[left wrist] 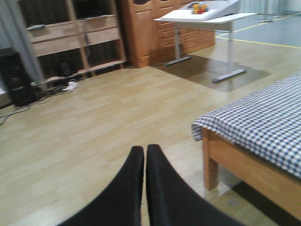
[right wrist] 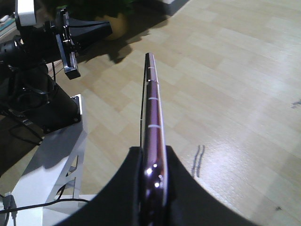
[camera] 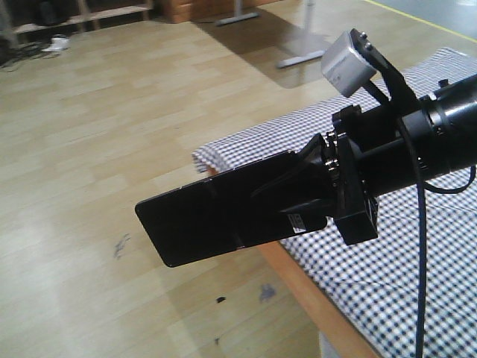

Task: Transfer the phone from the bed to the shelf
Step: 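Drive away from the bed holding the phone in the right gripper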

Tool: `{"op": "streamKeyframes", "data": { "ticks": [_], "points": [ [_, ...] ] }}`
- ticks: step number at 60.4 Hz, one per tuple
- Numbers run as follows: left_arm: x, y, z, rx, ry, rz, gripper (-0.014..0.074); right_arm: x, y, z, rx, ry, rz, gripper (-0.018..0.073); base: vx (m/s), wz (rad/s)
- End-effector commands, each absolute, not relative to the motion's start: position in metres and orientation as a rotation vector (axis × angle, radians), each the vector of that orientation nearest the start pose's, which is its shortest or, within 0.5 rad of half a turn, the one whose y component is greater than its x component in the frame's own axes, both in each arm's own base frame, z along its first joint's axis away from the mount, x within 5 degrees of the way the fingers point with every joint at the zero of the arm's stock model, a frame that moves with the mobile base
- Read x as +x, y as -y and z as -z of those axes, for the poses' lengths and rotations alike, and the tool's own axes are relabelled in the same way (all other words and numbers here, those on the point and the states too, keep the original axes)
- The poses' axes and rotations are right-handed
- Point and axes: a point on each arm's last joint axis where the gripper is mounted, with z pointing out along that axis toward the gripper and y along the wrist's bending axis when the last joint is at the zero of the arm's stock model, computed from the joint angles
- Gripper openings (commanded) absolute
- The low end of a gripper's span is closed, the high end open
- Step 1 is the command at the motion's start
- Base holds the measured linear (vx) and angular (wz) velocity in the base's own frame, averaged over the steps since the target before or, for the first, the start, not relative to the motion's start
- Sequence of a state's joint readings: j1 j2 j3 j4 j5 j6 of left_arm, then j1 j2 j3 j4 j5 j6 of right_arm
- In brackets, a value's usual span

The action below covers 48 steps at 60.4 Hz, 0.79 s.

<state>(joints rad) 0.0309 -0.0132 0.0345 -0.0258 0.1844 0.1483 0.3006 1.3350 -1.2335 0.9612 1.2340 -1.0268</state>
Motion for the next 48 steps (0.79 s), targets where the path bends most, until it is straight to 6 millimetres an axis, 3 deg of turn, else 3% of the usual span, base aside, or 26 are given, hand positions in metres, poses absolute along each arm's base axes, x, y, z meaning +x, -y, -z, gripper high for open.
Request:
{"op": "streamKeyframes", "data": {
  "ticks": [1,48],
  "points": [
    [0.0550,-0.0010,-0.2002,0.069,-1.583,-0.100,0.0001,0.2063,-0.1428,-0.3951,-1.271,-1.880,-1.084,-0.0002,-0.15,0.58],
    [0.0550,-0.0010,-0.2002,0.069,-1.583,-0.100,0.0001,0.2063,-0.1428,-0.3951,-1.271,-1.880,-1.084,-0.0002,-0.15,0.60]
  ]
}}
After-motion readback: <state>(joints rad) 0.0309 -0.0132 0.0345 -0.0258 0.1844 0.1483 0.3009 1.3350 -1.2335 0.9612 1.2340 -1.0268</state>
